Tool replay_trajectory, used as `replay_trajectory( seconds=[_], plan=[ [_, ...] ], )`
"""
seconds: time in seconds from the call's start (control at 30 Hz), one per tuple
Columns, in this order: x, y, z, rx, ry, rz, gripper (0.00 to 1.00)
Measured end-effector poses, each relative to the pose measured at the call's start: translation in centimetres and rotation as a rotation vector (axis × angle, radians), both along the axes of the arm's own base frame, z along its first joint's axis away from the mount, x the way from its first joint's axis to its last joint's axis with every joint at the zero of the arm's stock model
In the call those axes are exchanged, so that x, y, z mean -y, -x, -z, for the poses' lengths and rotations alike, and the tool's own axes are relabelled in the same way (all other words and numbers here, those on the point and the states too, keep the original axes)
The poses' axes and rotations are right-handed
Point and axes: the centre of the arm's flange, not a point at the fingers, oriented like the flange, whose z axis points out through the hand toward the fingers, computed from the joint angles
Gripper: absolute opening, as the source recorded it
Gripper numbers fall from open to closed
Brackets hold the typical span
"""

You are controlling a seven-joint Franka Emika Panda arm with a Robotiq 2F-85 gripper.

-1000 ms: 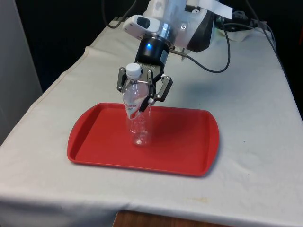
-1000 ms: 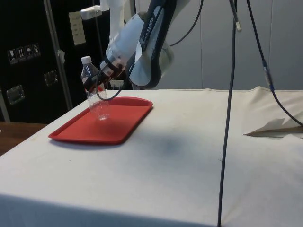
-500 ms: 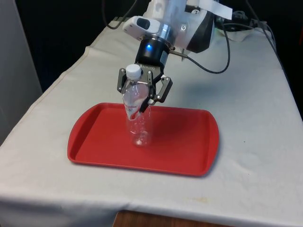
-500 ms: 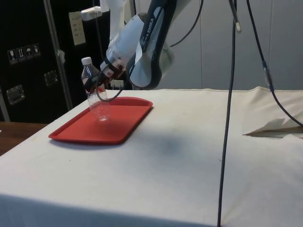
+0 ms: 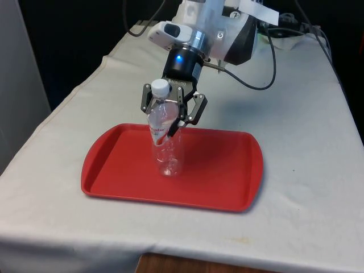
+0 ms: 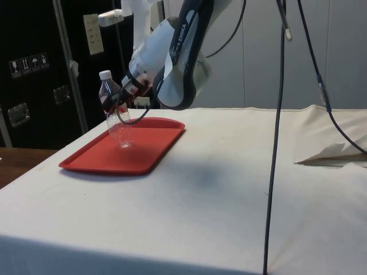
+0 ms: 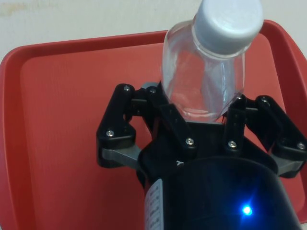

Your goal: Place the bottle upright on the tray.

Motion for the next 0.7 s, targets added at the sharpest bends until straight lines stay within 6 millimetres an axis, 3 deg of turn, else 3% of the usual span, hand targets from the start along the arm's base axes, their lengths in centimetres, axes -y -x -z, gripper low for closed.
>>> replay_trajectory(
  seconds=[0.43,0.6,0.63,0.7],
  plan=[
    [0.00,0.00,0.03,-0.002,0.000,0.000,0.37],
    [0.00,-0.01,-0.05,0.000,0.000,0.000,0.51],
    [0.00,-0.01,-0.03,-0.001,0.000,0.000,0.63],
    [0.00,-0.01,-0.03,-0.001,0.000,0.000,0.74]
  ],
)
